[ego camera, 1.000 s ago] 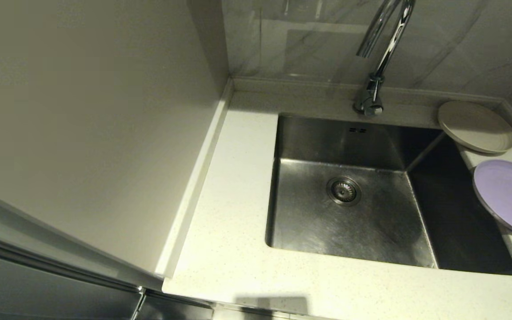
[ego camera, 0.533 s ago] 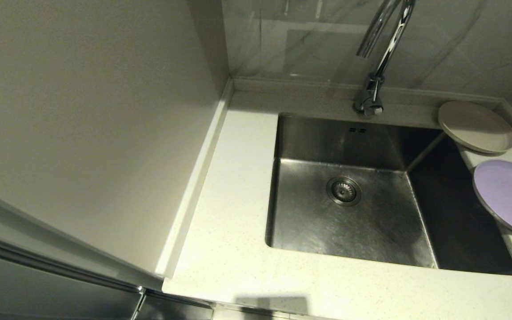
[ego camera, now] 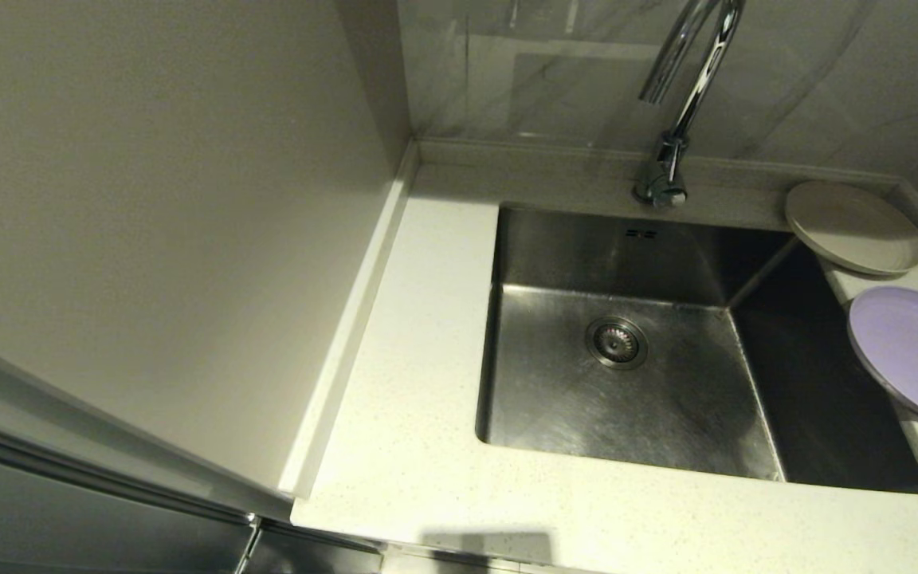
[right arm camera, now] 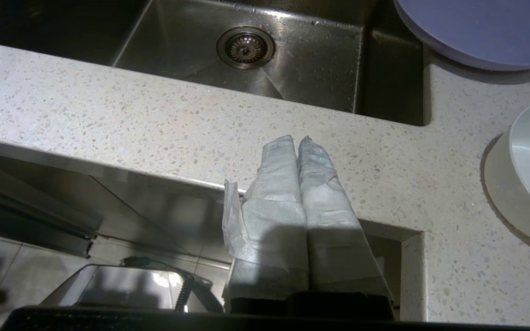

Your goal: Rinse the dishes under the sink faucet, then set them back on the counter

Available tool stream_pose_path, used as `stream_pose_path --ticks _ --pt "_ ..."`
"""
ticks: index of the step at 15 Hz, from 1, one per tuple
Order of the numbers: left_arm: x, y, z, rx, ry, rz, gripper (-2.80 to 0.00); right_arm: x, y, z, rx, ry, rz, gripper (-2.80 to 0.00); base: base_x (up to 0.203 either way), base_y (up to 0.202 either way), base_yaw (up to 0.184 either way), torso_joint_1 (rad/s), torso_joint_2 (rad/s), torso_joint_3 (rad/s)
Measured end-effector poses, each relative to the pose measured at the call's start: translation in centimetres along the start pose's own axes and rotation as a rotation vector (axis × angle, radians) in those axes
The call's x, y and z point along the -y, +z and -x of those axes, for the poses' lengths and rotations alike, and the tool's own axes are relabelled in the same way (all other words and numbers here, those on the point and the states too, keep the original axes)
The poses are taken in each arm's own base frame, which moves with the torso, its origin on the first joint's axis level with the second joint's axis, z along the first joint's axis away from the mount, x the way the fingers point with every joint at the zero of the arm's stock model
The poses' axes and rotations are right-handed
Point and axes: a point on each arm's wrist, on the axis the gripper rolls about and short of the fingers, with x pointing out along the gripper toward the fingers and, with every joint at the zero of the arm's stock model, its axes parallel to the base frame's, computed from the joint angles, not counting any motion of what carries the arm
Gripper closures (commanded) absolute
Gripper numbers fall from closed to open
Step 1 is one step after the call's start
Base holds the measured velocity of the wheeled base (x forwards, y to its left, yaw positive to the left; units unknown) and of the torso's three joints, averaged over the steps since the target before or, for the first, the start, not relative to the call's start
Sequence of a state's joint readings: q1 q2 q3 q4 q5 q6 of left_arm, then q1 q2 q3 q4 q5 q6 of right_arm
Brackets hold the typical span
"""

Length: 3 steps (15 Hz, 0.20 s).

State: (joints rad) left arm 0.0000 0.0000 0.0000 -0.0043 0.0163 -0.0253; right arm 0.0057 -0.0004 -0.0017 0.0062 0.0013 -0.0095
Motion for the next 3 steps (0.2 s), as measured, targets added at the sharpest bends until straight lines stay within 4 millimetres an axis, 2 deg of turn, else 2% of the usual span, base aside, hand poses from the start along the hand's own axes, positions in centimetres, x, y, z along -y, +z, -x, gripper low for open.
stream_pose_path --ticks 3 --pt "0.0 0.0 0.0 0.0 0.0 0.0 0.0 0.0 0.0 0.0 0.0 0.0 0.0 0.0 0.0 0.0 0.0 0.0 0.0 0.0"
